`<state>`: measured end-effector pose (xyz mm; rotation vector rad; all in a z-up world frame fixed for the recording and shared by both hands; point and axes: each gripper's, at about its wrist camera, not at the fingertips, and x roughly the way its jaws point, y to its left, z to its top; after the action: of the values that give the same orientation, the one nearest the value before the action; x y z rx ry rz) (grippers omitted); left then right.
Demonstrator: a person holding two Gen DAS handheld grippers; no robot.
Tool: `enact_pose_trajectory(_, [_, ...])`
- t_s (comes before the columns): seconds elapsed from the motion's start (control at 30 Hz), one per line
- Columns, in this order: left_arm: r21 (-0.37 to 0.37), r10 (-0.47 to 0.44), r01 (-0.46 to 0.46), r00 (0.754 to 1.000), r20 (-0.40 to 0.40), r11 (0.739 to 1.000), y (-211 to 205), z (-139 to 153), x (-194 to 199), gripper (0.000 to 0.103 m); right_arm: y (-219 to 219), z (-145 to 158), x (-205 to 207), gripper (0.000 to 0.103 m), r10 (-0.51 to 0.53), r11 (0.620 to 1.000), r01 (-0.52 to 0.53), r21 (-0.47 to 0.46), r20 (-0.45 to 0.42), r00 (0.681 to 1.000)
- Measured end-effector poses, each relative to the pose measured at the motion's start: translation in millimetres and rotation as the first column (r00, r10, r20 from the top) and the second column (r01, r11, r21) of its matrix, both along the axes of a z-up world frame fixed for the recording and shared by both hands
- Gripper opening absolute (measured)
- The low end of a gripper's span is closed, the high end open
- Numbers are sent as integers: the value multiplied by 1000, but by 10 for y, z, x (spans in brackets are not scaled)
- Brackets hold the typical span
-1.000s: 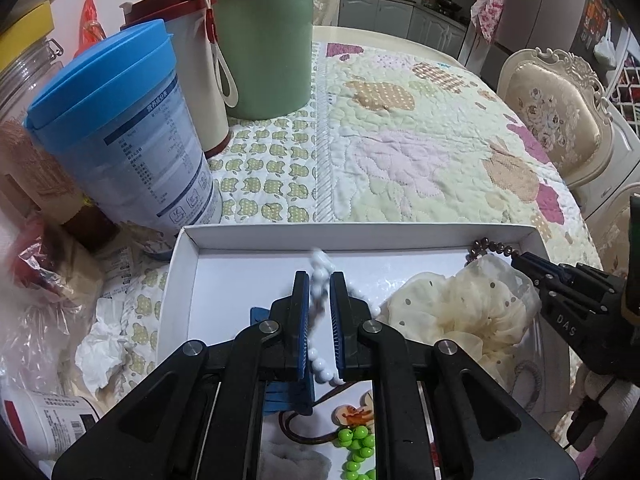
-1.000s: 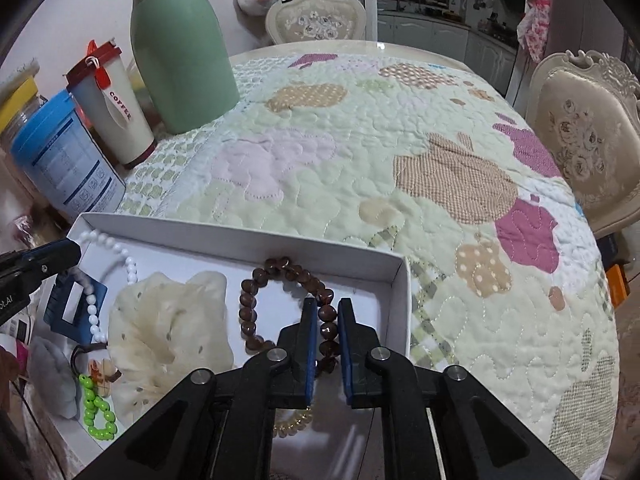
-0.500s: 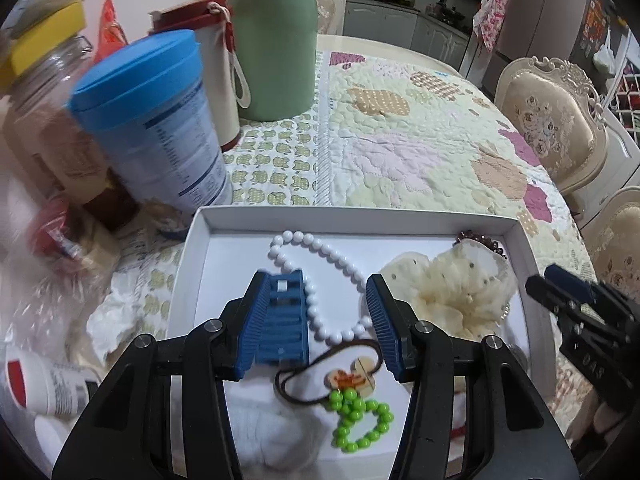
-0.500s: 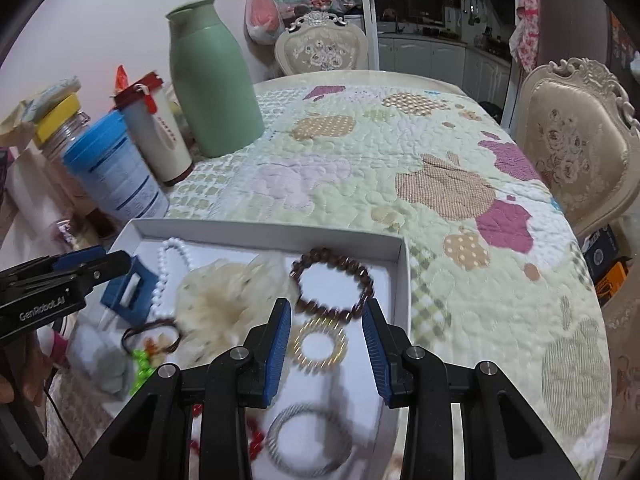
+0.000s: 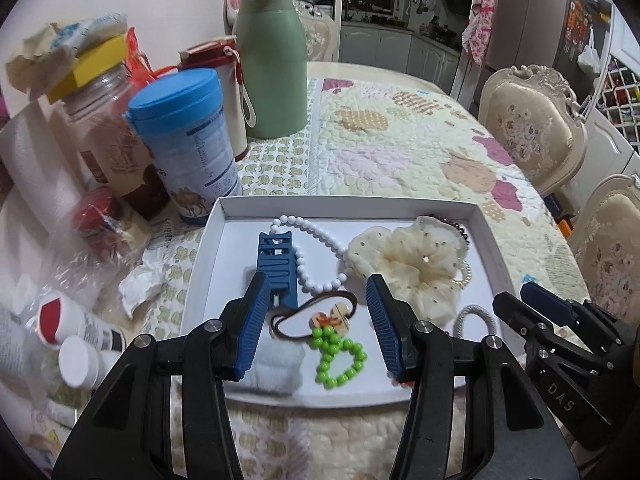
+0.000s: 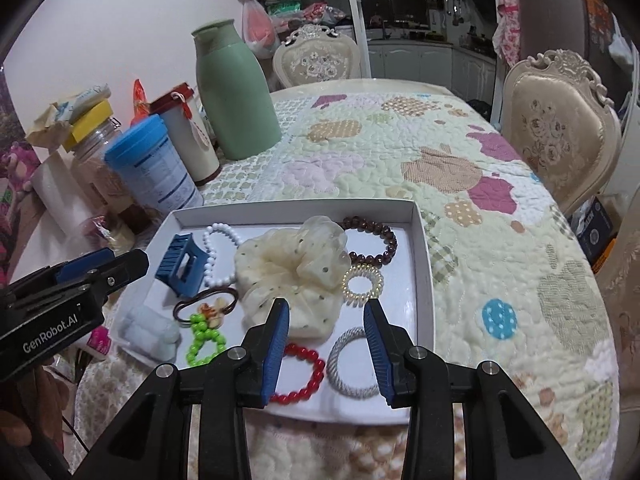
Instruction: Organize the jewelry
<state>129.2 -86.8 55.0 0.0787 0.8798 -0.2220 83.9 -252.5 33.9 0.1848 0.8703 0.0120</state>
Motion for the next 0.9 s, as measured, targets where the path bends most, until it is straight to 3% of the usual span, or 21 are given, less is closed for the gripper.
enact_pose_trajectory(0.3, [-9,9,-8,999,32,1000,54,188,-303,50,98,255,-272,39,-18,1000,19,-17,36,999])
enact_pose_trajectory(0.9, [6,17,-18,996,84,1000,143,382,-536,50,194,444,-429,42,-35,998,38,-47,57,998])
